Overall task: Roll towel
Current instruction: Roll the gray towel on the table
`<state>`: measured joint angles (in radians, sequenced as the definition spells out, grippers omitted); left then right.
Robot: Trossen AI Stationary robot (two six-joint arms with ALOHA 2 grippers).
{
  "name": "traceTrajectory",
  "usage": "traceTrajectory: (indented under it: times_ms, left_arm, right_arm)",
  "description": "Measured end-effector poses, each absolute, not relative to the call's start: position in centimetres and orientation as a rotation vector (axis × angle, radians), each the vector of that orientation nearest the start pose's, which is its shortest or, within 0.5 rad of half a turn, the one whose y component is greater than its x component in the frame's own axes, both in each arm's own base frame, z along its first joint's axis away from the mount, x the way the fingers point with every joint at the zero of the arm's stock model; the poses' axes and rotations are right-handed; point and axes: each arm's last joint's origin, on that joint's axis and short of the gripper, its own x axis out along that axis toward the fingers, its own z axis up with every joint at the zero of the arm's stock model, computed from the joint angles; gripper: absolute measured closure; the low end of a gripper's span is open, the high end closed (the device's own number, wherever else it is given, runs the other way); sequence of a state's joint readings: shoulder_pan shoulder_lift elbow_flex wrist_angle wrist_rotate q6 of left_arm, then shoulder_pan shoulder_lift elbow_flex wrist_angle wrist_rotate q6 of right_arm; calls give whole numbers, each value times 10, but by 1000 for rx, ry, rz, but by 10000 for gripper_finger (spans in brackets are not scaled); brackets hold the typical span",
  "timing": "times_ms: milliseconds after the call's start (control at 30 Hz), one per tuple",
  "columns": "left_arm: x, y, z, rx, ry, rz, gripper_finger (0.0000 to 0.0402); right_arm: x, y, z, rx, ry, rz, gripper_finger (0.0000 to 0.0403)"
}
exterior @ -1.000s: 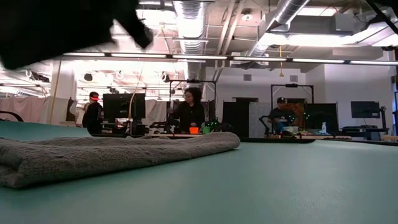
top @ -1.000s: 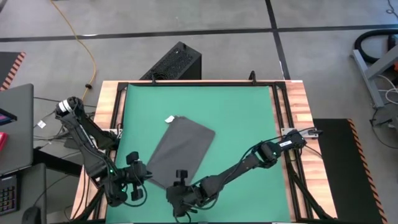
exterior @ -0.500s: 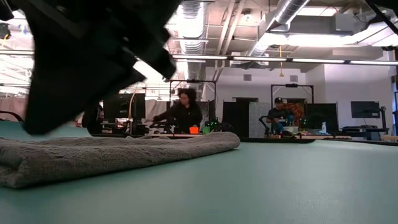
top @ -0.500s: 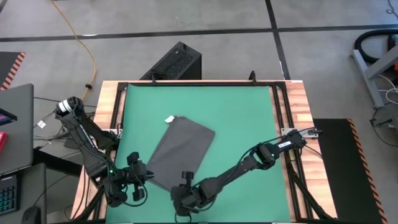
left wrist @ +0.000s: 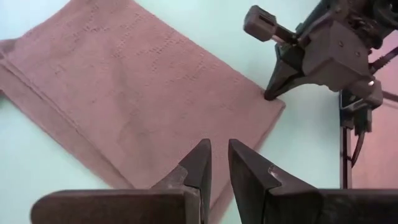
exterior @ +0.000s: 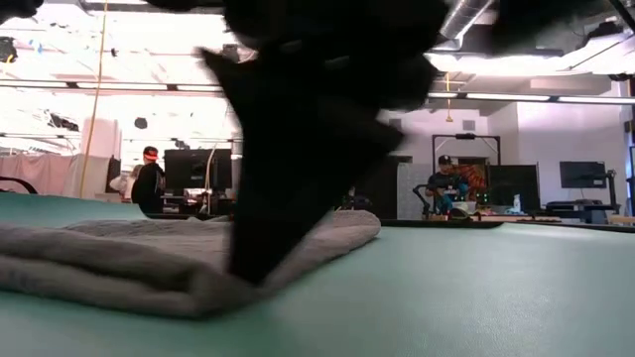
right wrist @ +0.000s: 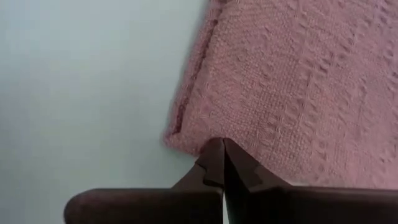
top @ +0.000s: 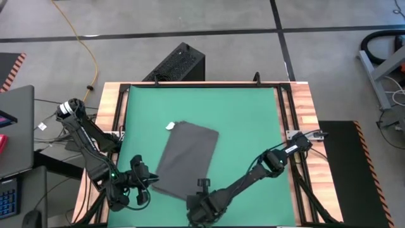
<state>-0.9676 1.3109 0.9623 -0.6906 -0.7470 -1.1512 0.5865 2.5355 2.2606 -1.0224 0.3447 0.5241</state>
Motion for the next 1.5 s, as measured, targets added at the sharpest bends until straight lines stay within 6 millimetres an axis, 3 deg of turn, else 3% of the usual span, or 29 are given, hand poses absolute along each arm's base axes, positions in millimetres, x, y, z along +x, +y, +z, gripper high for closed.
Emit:
traceTrajectory:
  times_ms: [267,367,567,733,867,1100,1333,1500]
  left_arm:
    - [160,-197,258,-354,611,184,359]
    - [164,-202,263,-340,578,127,359]
    - [173,-208,273,-299,491,40,359]
    - [176,-206,274,-222,484,27,359]
    - [172,-202,267,-198,549,54,359]
    - [163,-183,243,-35,588,222,391]
    - [182,-165,197,-53,618,89,401]
    - [190,-139,170,-27,633,16,401]
  right_arm:
    - [380,292,159,-345,1461,-120,388]
    - [367,296,166,-376,1502,-134,388]
    - [348,307,222,-282,1325,-122,375]
    - [371,318,263,-181,932,2,350]
    - [401,316,270,-121,739,48,311]
    - [425,293,268,40,725,-7,241]
    - [426,298,272,106,685,1,240]
    - [427,296,272,184,686,-32,246]
